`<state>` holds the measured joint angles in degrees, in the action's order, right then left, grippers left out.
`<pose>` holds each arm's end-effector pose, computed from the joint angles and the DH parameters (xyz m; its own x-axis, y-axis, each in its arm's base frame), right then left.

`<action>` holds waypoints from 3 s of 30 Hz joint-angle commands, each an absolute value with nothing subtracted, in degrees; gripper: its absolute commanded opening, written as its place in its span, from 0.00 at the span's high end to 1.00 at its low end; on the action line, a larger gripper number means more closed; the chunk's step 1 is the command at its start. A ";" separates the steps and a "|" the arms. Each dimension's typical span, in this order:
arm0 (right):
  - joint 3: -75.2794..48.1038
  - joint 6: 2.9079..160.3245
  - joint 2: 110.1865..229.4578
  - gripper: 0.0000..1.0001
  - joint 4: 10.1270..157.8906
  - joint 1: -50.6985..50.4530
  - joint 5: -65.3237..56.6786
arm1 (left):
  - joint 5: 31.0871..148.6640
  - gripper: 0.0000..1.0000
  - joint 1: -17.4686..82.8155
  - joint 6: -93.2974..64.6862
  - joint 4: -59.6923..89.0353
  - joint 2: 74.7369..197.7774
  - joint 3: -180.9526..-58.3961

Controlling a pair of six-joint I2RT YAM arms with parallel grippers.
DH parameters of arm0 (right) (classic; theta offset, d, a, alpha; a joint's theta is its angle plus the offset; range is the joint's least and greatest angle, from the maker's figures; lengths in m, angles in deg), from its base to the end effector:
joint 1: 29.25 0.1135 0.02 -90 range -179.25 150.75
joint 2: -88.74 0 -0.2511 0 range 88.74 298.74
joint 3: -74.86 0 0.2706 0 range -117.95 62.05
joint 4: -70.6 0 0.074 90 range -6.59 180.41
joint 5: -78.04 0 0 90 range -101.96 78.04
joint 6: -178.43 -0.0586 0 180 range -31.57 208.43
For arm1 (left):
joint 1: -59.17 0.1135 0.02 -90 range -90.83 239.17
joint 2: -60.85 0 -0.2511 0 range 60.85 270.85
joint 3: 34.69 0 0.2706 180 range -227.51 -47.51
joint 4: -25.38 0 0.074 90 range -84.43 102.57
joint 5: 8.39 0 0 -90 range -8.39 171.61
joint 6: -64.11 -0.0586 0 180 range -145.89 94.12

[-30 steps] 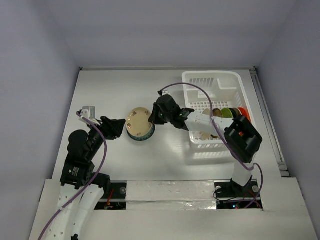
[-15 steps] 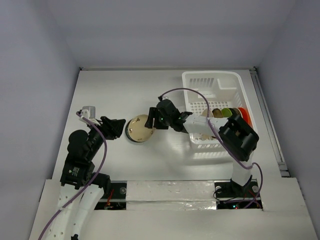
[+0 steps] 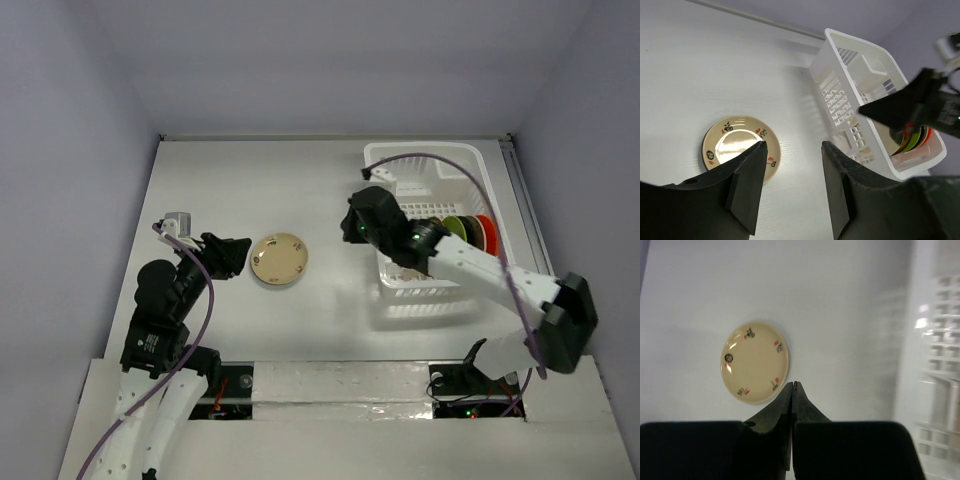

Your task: Unload the plates from the dish rack

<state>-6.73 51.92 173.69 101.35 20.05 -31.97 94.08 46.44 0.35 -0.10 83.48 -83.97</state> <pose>0.2597 0.2711 0.2754 -0.6078 0.1506 -0.7796 -0.2065 0.9181 0.3384 0.1545 -0.0479 0.3342 -0.1704 -0.4041 -0.8987 0.3907 0.8096 -0.4381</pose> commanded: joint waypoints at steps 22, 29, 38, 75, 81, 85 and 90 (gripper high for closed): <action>-4.22 55.82 165.55 0.55 132.98 6.88 -56.35 | 95.15 0.56 46.69 0.13 3.07 82.83 -85.03; -6.33 58.55 169.95 0.80 133.15 6.87 -56.70 | 95.32 0.56 46.69 0.04 3.07 82.30 -85.12; -12.12 61.97 170.92 0.96 138.17 6.87 -63.72 | 95.15 0.56 46.69 0.13 2.90 81.77 -85.12; -19.52 62.07 172.31 1.00 102.69 20.76 -32.46 | 94.97 0.56 46.69 0.22 2.90 82.30 -85.03; -19.95 55.22 183.47 1.00 92.49 21.29 -19.01 | 94.89 0.56 46.69 0.22 2.99 82.30 -85.03; -21.09 52.05 190.33 1.00 90.80 21.81 -15.84 | 94.97 0.56 46.69 0.13 2.90 82.30 -85.03; -19.17 49.32 194.20 1.00 88.25 21.81 -17.41 | 94.97 0.56 46.69 0.13 2.90 82.21 -85.03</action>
